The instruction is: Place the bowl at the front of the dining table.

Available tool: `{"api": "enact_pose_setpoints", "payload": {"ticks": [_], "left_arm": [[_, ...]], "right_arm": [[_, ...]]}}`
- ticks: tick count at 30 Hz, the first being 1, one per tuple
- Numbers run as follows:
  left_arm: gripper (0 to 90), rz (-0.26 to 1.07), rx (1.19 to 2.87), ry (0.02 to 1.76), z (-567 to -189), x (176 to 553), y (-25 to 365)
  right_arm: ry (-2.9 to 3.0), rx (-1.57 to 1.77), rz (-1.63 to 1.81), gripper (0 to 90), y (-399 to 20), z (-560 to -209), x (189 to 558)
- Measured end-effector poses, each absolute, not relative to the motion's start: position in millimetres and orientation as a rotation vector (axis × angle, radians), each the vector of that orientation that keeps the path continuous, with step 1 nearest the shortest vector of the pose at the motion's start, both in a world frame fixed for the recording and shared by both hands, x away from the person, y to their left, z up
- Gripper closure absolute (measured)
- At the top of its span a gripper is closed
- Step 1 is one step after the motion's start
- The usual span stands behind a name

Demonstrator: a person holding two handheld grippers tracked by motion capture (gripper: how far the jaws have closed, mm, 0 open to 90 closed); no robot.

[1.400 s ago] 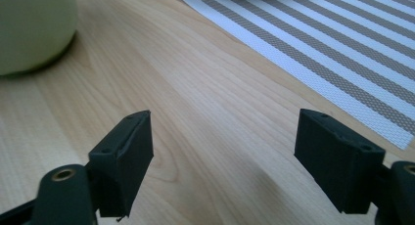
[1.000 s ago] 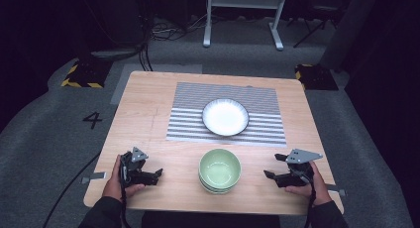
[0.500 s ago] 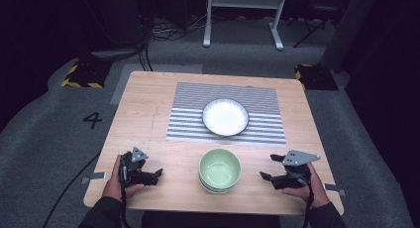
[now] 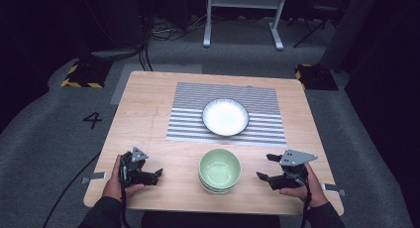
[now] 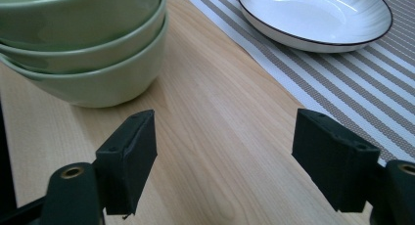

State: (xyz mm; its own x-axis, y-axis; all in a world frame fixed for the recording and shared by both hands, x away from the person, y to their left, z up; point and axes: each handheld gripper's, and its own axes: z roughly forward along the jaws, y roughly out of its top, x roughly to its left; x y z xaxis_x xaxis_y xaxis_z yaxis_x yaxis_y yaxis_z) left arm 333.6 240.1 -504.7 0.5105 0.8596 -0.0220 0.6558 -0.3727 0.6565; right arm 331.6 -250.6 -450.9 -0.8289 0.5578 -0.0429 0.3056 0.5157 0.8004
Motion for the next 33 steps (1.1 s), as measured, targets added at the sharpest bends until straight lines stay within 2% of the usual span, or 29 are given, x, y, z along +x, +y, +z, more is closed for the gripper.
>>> {"api": "enact_pose_setpoints", "payload": {"ticks": [33], "left_arm": [[0.4, 0.435, 2.144, 1.234, -505, 334, 240]], "right_arm": [[2.545, 0.495, 1.321, 20.5, -206, -424, 311]]}}
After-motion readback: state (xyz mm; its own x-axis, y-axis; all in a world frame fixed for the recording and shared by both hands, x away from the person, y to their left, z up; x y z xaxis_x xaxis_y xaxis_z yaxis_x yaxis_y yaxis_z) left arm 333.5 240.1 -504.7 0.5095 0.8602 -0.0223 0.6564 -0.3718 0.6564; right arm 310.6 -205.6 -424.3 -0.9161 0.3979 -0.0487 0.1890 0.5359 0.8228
